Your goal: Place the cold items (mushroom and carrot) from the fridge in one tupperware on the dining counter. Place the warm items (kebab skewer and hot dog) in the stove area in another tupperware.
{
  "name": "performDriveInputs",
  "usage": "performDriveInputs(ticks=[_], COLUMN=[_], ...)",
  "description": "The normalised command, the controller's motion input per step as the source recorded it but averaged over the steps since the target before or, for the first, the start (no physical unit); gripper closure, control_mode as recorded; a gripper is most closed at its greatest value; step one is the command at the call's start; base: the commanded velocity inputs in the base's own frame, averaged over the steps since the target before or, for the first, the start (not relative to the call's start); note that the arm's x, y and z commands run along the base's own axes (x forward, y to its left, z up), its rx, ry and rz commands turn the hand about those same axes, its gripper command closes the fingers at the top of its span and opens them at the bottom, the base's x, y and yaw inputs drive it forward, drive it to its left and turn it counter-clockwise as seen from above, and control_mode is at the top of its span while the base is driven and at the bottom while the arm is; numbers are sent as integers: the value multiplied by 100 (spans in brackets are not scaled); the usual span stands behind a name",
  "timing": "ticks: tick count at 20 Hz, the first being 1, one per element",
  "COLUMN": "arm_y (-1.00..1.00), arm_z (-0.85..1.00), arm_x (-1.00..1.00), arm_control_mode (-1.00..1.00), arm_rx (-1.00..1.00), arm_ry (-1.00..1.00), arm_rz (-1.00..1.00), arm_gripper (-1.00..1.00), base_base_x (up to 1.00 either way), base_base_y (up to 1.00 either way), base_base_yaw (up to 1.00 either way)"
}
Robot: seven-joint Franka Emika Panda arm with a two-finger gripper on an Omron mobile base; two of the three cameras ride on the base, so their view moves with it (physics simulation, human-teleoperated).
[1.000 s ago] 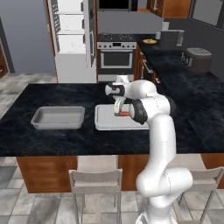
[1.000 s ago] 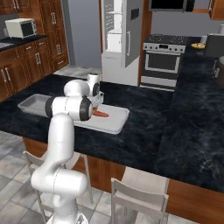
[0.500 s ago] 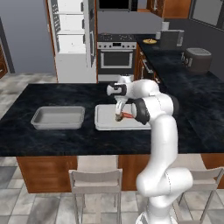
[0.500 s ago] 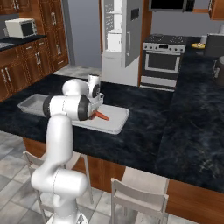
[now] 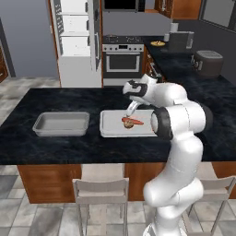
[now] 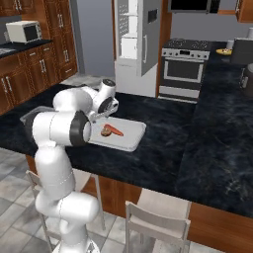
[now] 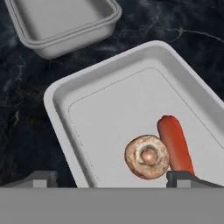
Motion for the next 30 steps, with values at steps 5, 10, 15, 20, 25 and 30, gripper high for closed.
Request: performDriveInputs(ticks=[5, 10, 15, 20, 25, 30], arm_y=[16, 16, 1, -18, -12, -16], arm_z=[52, 53, 57, 47, 54, 38], arm_x=[-100, -100, -99, -85, -82, -85], arm_control_mode=[-100, -100, -100, -100, -100, -100], arm_rx=[12, 10, 6, 5, 3, 3], arm_ry=[-33, -9, 0, 0, 0, 1], arm_rz=[-45, -49, -46, -22, -8, 2], arm_gripper=[-100, -100, -100, -100, -100, -100], base_base_x=[0, 0, 0, 0, 0, 0], base_base_y=[0, 0, 0, 0, 0, 0], base_base_yaw=[0, 0, 0, 0, 0, 0])
